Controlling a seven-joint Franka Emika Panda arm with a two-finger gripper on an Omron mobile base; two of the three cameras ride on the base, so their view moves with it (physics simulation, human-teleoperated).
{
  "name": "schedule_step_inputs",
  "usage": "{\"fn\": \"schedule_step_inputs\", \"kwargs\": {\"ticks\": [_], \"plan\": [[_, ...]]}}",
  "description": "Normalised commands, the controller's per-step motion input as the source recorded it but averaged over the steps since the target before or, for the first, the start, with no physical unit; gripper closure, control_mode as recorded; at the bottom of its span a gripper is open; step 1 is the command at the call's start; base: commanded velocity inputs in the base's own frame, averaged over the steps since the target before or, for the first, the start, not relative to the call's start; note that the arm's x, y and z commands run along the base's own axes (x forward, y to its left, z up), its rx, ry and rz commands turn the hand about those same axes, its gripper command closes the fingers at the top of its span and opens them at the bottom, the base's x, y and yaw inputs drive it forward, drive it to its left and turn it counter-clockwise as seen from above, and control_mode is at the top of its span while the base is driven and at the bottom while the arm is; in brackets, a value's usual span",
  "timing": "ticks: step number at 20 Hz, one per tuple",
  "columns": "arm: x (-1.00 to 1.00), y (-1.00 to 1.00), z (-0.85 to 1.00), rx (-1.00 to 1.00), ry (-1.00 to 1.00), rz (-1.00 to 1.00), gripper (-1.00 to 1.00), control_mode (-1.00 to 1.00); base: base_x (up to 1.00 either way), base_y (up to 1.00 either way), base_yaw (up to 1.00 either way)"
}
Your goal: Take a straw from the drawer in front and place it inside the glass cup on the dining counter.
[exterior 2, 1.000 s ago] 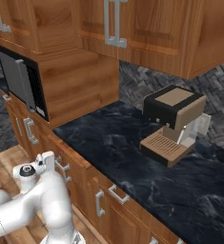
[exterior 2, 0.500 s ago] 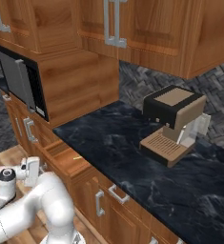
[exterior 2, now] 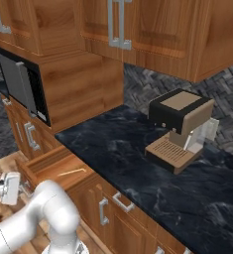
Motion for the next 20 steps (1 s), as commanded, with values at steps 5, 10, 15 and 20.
{"fn": "schedule_step_inputs", "kwargs": {"ticks": [5,10,15,20], "plan": [[-0.79,0.84,-0.14,0.0,0.0,-0.11,1.0,-1.0,0.0,0.0,0.0],[-0.47,0.59,-0.12,0.0,0.0,-0.1,-1.0,-1.0,0.0,0.0,0.0],[-0.14,0.03,0.15,0.1,0.04,-0.06,-1.0,-1.0,0.0,0.0,0.0],[-0.4,-0.06,0.56,0.34,0.08,0.0,-1.0,-1.0,0.0,0.0,0.0]]}}
